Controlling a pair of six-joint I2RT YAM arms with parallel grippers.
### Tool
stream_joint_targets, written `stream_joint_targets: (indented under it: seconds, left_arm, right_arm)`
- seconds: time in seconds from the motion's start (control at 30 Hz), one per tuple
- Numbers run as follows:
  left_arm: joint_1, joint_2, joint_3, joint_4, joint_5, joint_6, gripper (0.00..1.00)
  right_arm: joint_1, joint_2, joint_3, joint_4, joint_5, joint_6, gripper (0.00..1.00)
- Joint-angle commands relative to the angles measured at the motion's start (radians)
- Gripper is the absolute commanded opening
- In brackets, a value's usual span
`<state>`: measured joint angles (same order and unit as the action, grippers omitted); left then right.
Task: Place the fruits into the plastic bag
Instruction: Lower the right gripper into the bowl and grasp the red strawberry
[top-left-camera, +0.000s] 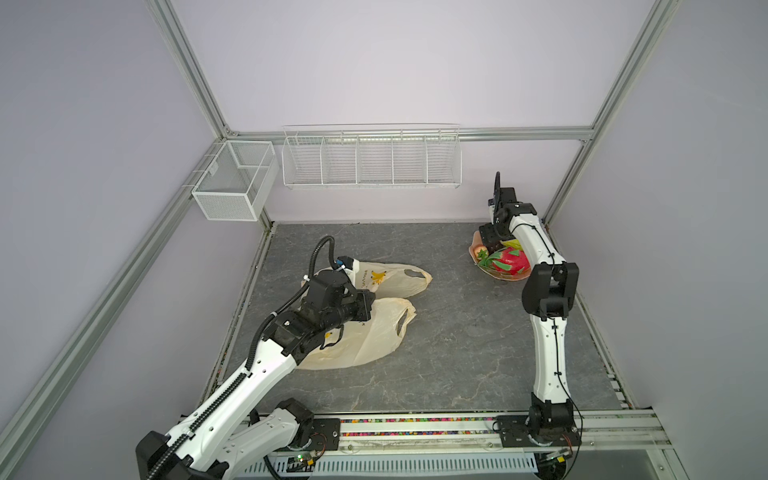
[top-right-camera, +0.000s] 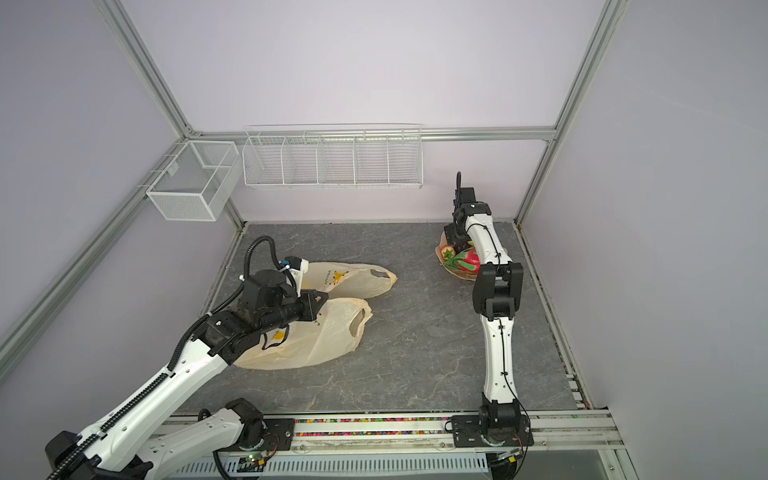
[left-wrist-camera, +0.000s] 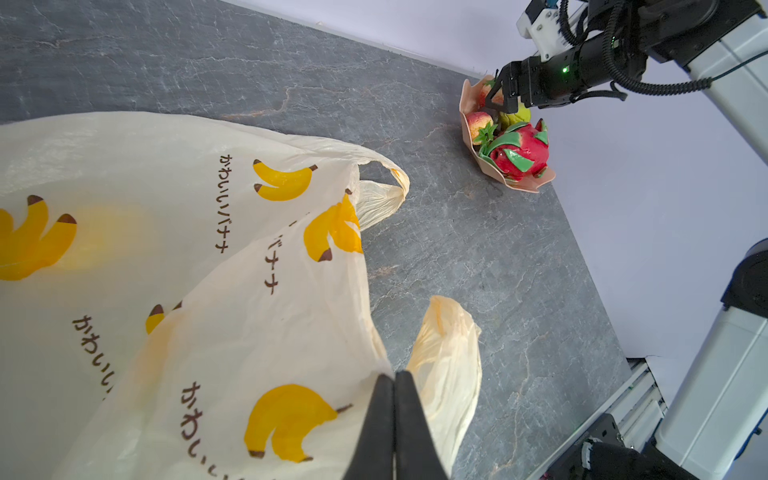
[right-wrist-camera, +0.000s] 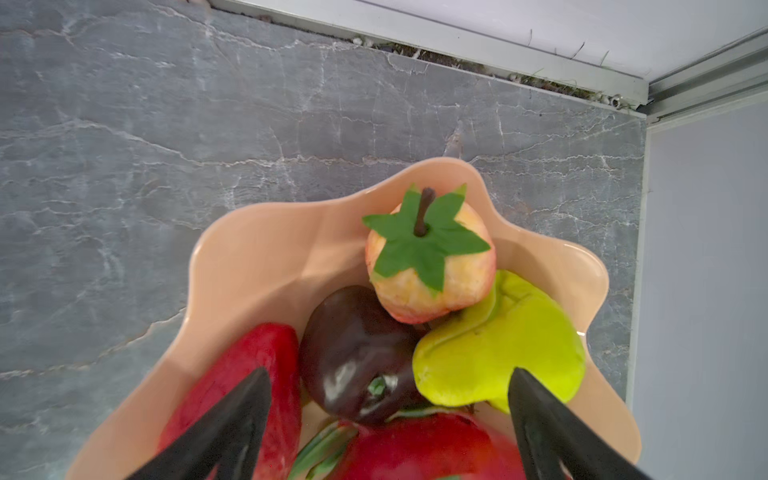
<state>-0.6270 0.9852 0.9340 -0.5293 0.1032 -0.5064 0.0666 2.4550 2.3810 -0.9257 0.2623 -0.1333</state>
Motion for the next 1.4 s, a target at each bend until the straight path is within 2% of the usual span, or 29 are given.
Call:
stream_joint_targets:
  seconds: [0.0,0.37,0.77,0.97,1.23,1.37]
  left_arm:
    - [-0.002,0.017,0.042,-0.016,-0.020,-0.012,0.00]
    - [-0.002,0.072,0.082,-0.034,-0.025,-0.008,0.00]
    - [-0.002,0.088,0.106,-0.063,-0.047,-0.006,0.00]
    - [-0.002,0.090,0.112,-0.070,-0.064,-0.004,0.00]
    - [-0.002,0.097,0.117,-0.067,-0.063,-0.005,0.00]
    - [-0.002,0.098,0.118,-0.063,-0.060,-0.008,0.00]
  right_arm:
    - [-0.017,0.029,0.043,-0.001,-0.003,-0.044,0.91]
    - [-0.031,0.109,0.124,0.010,-0.031,-0.086,0.92]
    - [-0.042,0.179,0.181,0.055,-0.035,-0.096,0.99]
    - [-0.045,0.187,0.185,0.076,-0.033,-0.087,0.87]
    - [-0.047,0.187,0.185,0.087,-0.015,-0.077,0.61]
    - [-0.046,0.178,0.185,0.084,-0.016,-0.068,0.56]
